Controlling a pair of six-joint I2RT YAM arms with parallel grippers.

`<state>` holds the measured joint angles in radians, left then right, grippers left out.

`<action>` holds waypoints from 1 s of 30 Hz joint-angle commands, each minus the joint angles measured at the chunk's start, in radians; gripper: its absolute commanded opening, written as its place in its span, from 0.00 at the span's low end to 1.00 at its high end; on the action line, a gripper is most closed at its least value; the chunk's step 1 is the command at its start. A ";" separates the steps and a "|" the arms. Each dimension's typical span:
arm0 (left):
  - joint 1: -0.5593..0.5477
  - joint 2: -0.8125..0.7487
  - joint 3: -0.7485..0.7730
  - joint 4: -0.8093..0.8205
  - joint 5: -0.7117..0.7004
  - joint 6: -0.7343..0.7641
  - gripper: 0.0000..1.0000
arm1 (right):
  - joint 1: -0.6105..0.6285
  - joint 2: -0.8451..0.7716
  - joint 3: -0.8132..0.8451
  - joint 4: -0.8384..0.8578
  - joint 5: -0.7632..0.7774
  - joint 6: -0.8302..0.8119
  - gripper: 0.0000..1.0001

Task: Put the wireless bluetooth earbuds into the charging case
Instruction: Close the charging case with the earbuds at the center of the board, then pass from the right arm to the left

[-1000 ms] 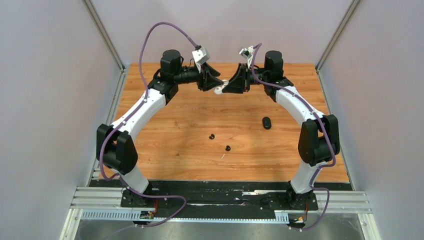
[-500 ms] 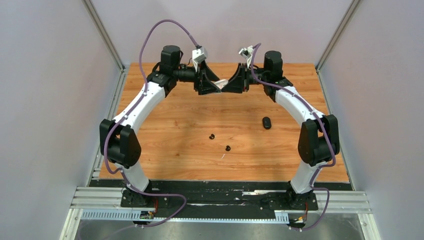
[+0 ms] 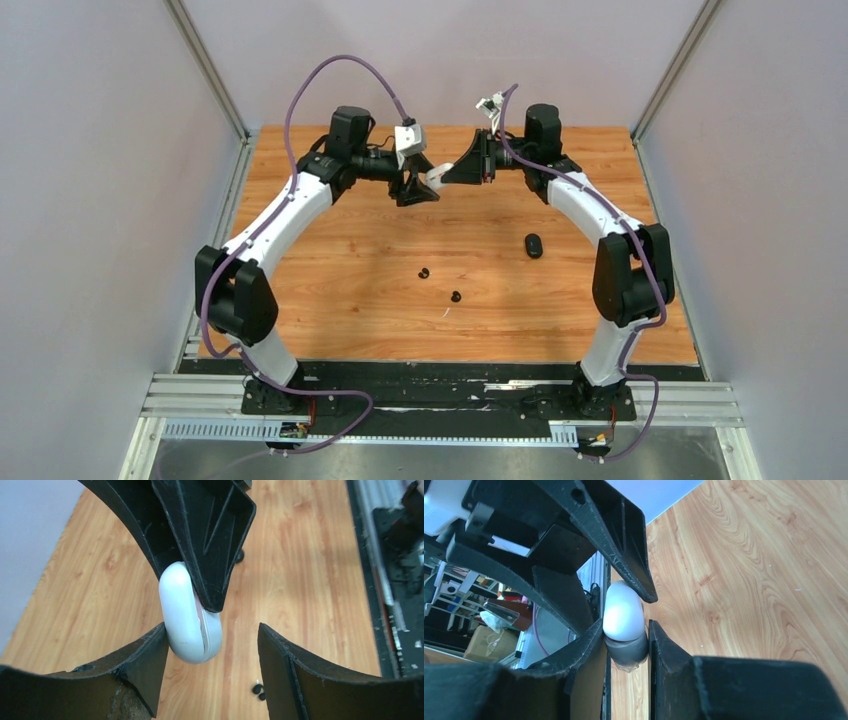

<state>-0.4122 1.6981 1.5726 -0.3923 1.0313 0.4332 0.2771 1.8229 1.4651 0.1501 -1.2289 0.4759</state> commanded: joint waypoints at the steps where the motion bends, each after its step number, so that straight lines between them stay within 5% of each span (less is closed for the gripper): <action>1: -0.052 -0.104 -0.070 0.084 -0.144 0.090 0.71 | -0.014 0.022 0.048 0.045 0.028 0.051 0.03; 6: -0.065 -0.122 -0.138 0.209 -0.312 0.063 0.70 | -0.026 0.043 0.051 0.077 -0.005 0.110 0.01; 18: -0.123 -0.127 -0.236 0.453 -0.419 0.061 0.68 | -0.030 0.075 0.055 0.130 -0.034 0.176 0.06; 25: -0.125 -0.112 -0.231 0.466 -0.408 0.094 0.42 | -0.047 0.084 0.058 0.134 -0.042 0.174 0.11; 30: -0.127 -0.105 -0.230 0.471 -0.404 0.102 0.31 | -0.032 0.085 0.059 0.145 -0.054 0.176 0.30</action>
<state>-0.5278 1.6165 1.3312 0.0143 0.6117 0.5014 0.2394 1.9045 1.4822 0.2535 -1.2617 0.6312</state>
